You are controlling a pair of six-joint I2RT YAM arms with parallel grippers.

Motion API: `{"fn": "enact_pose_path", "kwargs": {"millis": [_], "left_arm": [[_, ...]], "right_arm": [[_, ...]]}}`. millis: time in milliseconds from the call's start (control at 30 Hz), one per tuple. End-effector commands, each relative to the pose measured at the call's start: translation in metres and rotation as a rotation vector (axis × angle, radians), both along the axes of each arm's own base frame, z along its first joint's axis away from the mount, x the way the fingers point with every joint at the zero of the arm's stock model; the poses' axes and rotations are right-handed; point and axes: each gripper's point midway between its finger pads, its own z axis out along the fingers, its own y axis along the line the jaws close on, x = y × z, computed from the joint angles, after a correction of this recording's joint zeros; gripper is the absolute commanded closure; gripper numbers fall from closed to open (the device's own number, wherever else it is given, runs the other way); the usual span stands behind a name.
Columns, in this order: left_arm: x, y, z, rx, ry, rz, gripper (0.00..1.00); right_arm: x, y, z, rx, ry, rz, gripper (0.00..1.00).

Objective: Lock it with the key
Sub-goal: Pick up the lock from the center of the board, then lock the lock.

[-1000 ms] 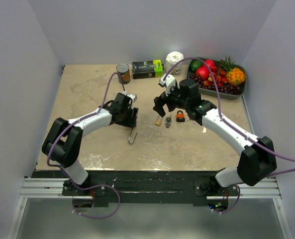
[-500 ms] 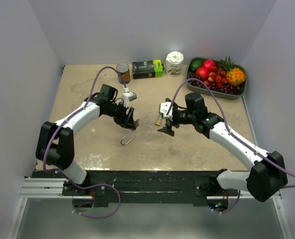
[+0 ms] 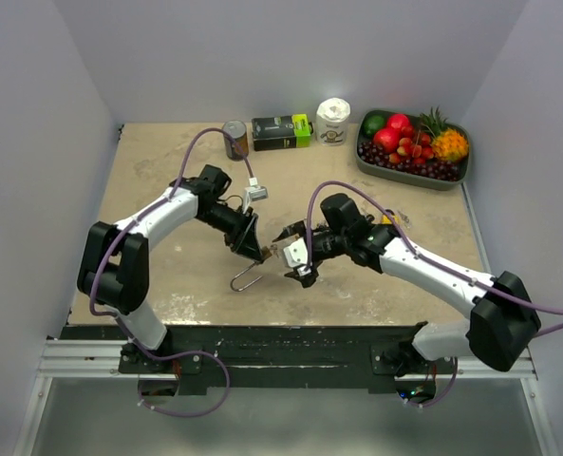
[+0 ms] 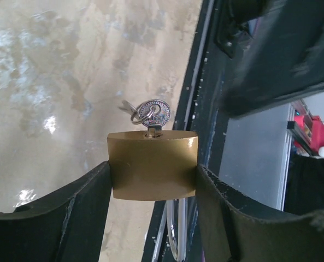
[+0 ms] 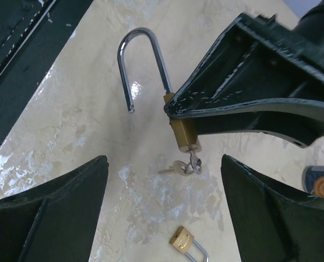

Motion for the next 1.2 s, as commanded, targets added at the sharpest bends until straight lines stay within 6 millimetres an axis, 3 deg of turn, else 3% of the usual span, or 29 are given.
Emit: {"fn": "enact_pose_path", "kwargs": {"millis": [0, 500, 800, 1033, 1167], "left_arm": [[-0.016, -0.016, 0.039, -0.176, 0.015, -0.093, 1.0], [-0.033, -0.028, 0.049, -0.263, 0.043, -0.199, 1.0], [-0.038, -0.033, 0.053, -0.282, 0.048, -0.238, 1.0], [-0.041, -0.035, 0.056, -0.296, 0.057, -0.253, 1.0], [-0.041, -0.036, 0.058, -0.311, 0.064, -0.259, 1.0]], "right_arm": [[0.0, 0.013, -0.002, 0.013, -0.053, 0.079, 0.16], [-0.016, 0.037, -0.002, 0.066, -0.108, 0.197, 0.44], [-0.015, 0.048, -0.011, 0.078, -0.139, 0.215, 0.52], [-0.013, 0.048, -0.015, 0.071, -0.146, 0.204, 0.59], [-0.014, 0.047, -0.021, 0.052, -0.151, 0.217, 0.69]]}}
